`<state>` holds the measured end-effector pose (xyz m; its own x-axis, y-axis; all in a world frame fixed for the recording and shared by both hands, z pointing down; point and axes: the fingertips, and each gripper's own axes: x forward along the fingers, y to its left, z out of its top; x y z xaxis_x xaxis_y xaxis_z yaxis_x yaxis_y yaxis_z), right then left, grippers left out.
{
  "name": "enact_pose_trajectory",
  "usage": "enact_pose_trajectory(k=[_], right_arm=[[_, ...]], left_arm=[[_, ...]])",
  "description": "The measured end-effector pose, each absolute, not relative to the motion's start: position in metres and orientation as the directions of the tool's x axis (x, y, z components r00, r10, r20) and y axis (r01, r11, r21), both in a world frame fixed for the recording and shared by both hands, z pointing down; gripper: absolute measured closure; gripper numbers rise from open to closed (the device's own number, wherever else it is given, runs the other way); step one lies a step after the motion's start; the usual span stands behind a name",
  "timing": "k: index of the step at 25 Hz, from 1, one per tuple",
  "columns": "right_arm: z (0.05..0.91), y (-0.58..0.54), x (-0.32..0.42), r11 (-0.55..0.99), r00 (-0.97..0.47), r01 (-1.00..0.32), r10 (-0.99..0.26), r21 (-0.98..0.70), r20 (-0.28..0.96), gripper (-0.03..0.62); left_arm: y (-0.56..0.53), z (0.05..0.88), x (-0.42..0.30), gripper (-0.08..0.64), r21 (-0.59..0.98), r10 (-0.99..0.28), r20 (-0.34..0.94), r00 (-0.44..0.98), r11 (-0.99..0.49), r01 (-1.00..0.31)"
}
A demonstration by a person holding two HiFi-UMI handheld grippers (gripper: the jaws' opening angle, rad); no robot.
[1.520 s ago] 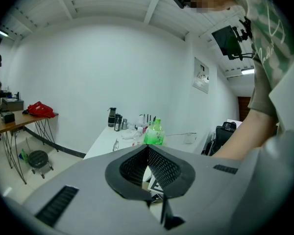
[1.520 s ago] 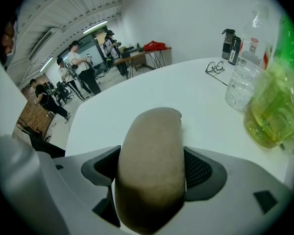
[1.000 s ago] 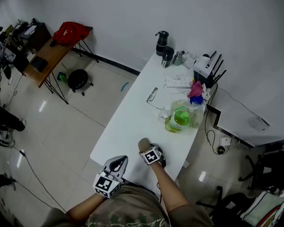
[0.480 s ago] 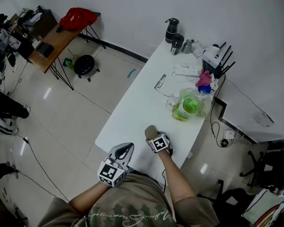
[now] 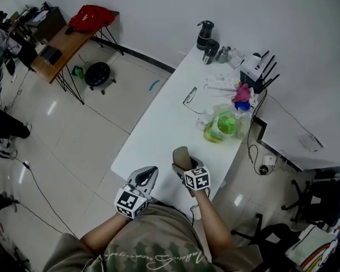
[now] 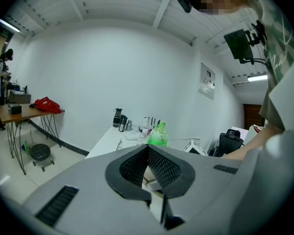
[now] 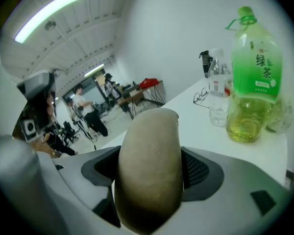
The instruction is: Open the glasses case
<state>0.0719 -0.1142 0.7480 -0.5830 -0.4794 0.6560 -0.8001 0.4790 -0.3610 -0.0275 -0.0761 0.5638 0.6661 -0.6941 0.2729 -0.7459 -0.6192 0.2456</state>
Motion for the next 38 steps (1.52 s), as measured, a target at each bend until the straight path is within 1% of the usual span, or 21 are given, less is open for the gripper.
enact_pose_trajectory(k=[3,5,12,18,19,21,25,32,38], right_arm=[[0.7,-0.111,0.075,0.42,-0.633,-0.774,-0.549,-0.474,0.546,0.23],[0.668,-0.108,0.075,0.402,-0.647,-0.753,-0.596,-0.52,0.476,0.23],[0.582,-0.094,0.072,0.477,-0.664,-0.729,-0.668,-0.492,0.336,0.23],[0.545,-0.078,0.07,0.51,-0.668,-0.716,-0.699,-0.477,0.255,0.23],[0.542,-0.076,0.069,0.519,-0.671,-0.712,-0.7,-0.472,0.243,0.23],[0.538,-0.071,0.065,0.537,-0.685,-0.697,-0.695,-0.476,0.219,0.23],[0.535,-0.067,0.062,0.554,-0.686,-0.704,-0.694,-0.445,0.221,0.23],[0.533,-0.063,0.059,0.603,-0.652,-0.758,-0.707,-0.247,0.274,0.23],[0.529,-0.061,0.056,0.589,-0.654,-0.752,-0.722,-0.297,0.225,0.23]], left_arm=[[-0.079,0.558,-0.024,0.554,0.268,-0.683,0.257,0.684,-0.63,-0.729],[-0.079,0.556,-0.021,0.554,0.282,-0.67,0.243,0.701,-0.642,-0.712],[-0.082,0.536,-0.004,0.554,0.339,-0.61,0.189,0.769,-0.695,-0.634],[-0.077,0.503,0.014,0.554,0.394,-0.512,0.108,0.852,-0.765,-0.509],[-0.075,0.502,0.017,0.536,0.408,-0.492,0.108,0.864,-0.771,-0.49],[-0.073,0.501,0.023,0.44,0.436,-0.456,0.11,0.883,-0.776,-0.456],[-0.07,0.5,0.027,0.433,0.474,-0.419,0.114,0.901,-0.774,-0.42],[-0.064,0.498,0.028,0.433,0.503,-0.384,0.107,0.917,-0.775,-0.383],[-0.065,0.494,0.028,0.432,0.511,-0.373,0.089,0.924,-0.779,-0.363]])
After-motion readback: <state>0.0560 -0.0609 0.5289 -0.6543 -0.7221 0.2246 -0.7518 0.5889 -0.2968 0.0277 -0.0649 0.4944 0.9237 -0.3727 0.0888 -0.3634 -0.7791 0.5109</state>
